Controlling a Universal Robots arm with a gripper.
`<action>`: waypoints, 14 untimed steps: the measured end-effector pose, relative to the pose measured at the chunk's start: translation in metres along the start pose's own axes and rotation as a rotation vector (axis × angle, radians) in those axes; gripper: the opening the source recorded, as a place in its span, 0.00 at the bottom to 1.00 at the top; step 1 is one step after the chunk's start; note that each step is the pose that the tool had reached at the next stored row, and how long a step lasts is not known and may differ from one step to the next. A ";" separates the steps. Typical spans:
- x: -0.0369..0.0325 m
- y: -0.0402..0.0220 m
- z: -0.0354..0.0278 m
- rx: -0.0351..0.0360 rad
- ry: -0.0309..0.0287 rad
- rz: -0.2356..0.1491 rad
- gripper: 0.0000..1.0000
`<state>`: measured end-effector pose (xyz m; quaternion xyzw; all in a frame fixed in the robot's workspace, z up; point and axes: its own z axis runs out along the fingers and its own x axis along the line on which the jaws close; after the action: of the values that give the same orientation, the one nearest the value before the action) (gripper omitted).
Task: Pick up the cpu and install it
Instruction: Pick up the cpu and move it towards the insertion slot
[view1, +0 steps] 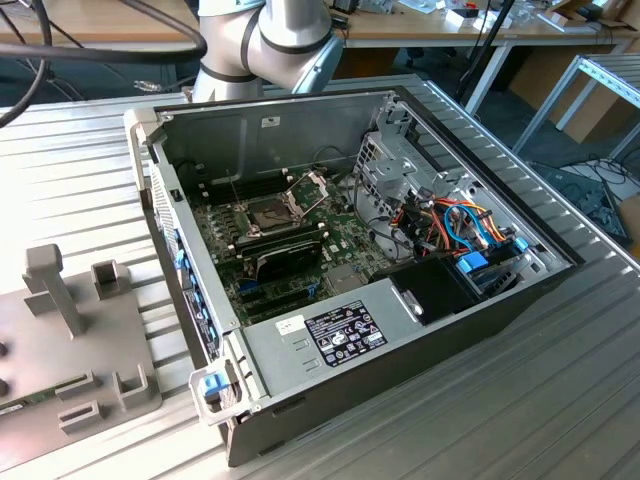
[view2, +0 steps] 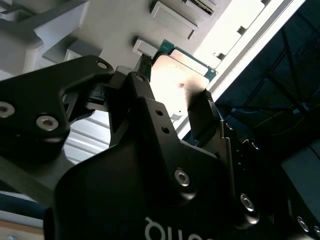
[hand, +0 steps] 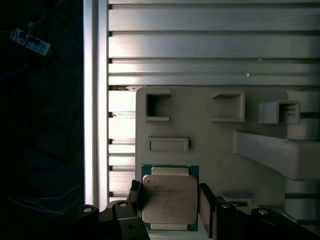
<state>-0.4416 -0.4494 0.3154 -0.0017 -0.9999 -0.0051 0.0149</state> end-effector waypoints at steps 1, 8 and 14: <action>0.0000 0.0000 -0.0019 0.0000 0.0001 0.000 0.55; 0.0004 0.0001 -0.0154 0.0001 0.0000 0.000 0.55; 0.0007 0.0002 -0.0236 0.0001 0.0000 0.000 0.55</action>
<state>-0.4416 -0.4494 0.3390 -0.0017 -0.9999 -0.0051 0.0149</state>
